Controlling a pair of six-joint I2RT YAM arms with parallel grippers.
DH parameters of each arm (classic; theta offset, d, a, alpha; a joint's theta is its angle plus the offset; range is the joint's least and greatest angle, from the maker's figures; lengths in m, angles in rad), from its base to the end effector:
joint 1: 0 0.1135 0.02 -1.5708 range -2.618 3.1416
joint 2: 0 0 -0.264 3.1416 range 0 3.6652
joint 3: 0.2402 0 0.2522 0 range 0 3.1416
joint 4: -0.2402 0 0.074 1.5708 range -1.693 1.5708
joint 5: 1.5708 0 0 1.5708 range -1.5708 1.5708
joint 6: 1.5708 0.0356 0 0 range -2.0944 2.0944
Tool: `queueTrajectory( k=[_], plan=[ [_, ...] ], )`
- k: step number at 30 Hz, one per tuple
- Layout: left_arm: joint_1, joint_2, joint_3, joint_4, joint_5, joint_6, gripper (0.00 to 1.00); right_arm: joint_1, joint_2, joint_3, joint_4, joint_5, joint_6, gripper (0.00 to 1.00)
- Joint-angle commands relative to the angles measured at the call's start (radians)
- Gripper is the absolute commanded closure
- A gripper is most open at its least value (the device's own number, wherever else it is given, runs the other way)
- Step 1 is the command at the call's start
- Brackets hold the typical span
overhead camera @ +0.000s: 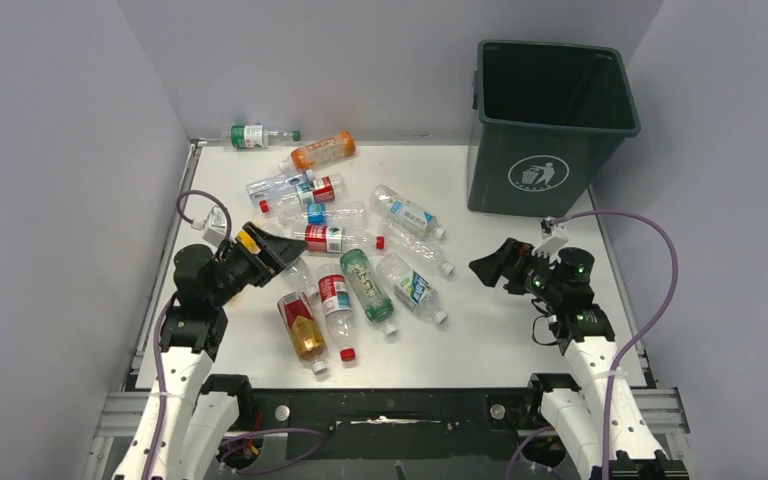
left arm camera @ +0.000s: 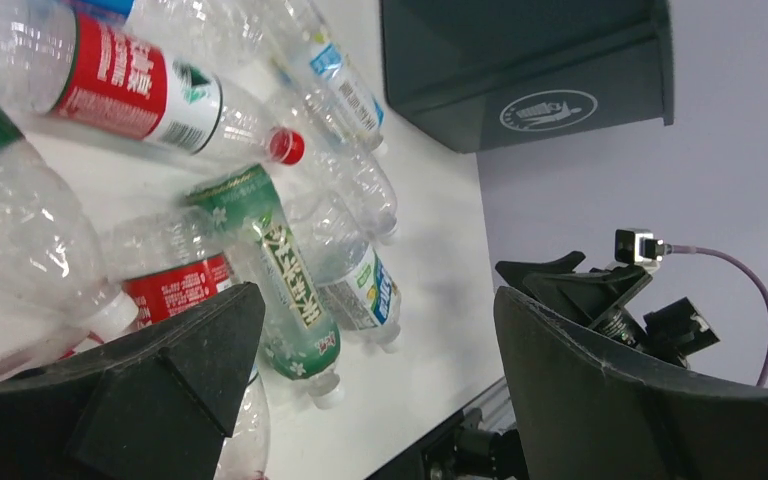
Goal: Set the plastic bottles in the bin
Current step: Pick up the plastic bottle at the center of the board.
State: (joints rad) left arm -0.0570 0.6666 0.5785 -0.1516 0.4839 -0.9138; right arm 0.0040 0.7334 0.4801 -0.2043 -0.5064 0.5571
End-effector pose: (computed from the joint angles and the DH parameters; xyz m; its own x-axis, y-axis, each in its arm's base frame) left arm 0.1631 -0.0259 0.2899 -0.5420 -0.6711 -0.5058 0.1187 0.5347 -0.8366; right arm 0.1703 0.0179 0.2405 -0.6069 0.4600 -0.6482 -0.1387 0.7417 0.6562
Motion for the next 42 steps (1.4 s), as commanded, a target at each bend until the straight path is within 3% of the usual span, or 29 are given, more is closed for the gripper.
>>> queueTrajectory(
  k=[1, 15, 17, 21, 23, 28, 31, 38, 42],
  plan=[
    [0.003, 0.052, -0.032, 0.098, 0.076, -0.072, 0.13, 0.009, -0.001, 0.027, 0.018, -0.044, 0.000, 0.02],
    [0.002, 0.078, 0.022, 0.189, 0.151, -0.131, 0.13, 0.012, 0.121, 0.119, -0.048, -0.009, -0.023, 0.02],
    [0.003, 0.100, -0.033, 0.286, 0.198, -0.195, 0.13, 0.011, 0.123, 0.120, -0.043, -0.011, -0.023, 0.02],
    [0.004, 0.109, -0.179, 0.670, 0.242, -0.390, 0.13, 0.011, 0.121, 0.133, -0.056, -0.005, -0.010, 0.02],
    [-0.004, 0.139, -0.145, 0.616, 0.240, -0.348, 0.13, 0.010, 0.122, 0.128, -0.052, -0.001, -0.011, 0.02],
    [-0.023, 0.198, 0.027, 0.278, 0.185, -0.104, 0.13, 0.011, 0.194, 0.144, -0.090, -0.052, -0.058, 0.02],
    [-0.027, 0.214, 0.069, 0.180, 0.136, -0.061, 0.13, 0.013, 0.216, 0.126, -0.047, -0.085, -0.068, 0.02],
    [-0.030, 0.295, 0.103, 0.162, 0.111, -0.099, 0.13, 0.087, 0.289, 0.148, -0.024, -0.050, -0.081, 0.02],
    [-0.036, 0.298, 0.123, 0.128, 0.070, -0.062, 0.13, 0.237, 0.348, 0.206, -0.067, 0.116, -0.105, 0.02]
  ],
)
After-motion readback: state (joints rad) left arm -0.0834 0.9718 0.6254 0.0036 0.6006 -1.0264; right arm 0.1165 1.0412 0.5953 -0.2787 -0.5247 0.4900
